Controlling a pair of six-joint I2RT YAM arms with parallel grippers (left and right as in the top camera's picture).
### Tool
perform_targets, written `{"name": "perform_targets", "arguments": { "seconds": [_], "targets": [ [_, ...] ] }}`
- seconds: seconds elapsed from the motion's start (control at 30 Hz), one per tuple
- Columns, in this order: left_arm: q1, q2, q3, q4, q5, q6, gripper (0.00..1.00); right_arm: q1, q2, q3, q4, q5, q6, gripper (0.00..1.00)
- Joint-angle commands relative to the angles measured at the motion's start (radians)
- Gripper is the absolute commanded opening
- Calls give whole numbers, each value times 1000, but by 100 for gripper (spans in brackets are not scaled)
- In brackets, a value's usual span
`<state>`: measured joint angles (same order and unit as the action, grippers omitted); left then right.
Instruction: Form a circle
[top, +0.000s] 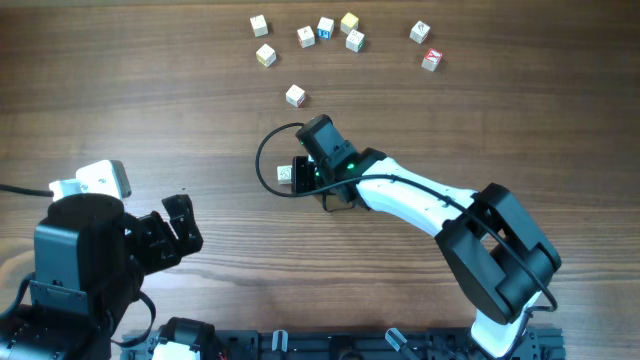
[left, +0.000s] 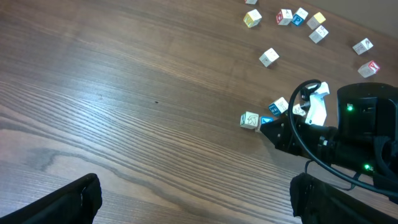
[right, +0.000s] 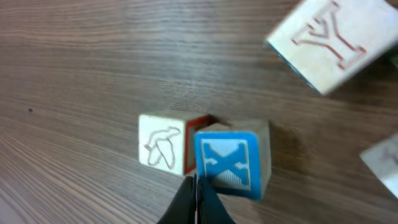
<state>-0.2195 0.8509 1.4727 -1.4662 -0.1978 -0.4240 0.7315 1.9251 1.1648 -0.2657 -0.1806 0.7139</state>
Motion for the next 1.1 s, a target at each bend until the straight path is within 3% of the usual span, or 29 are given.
{"name": "perform_targets", "arguments": {
  "seconds": [0.0, 0.47, 0.6, 0.7, 1.07],
  "targets": [
    [6, -1, -1, 3, -13, -6, 100, -5, -29, -7, -32, 48, 6, 5],
    [6, -1, -1, 2, -13, -6, 100, -5, -93, 16, -13, 43, -63, 5],
    [7, -1, -1, 3, -13, -6, 100, -9, -111, 16, 79, 55, -63, 14],
    [7, -1, -1, 2, -13, -6, 100, -19, -90, 16, 119, 96, -90, 9],
    [7, -1, -1, 2, -13, -6, 100, -38, 13, 16, 253, 81, -112, 7]
  ]
}}
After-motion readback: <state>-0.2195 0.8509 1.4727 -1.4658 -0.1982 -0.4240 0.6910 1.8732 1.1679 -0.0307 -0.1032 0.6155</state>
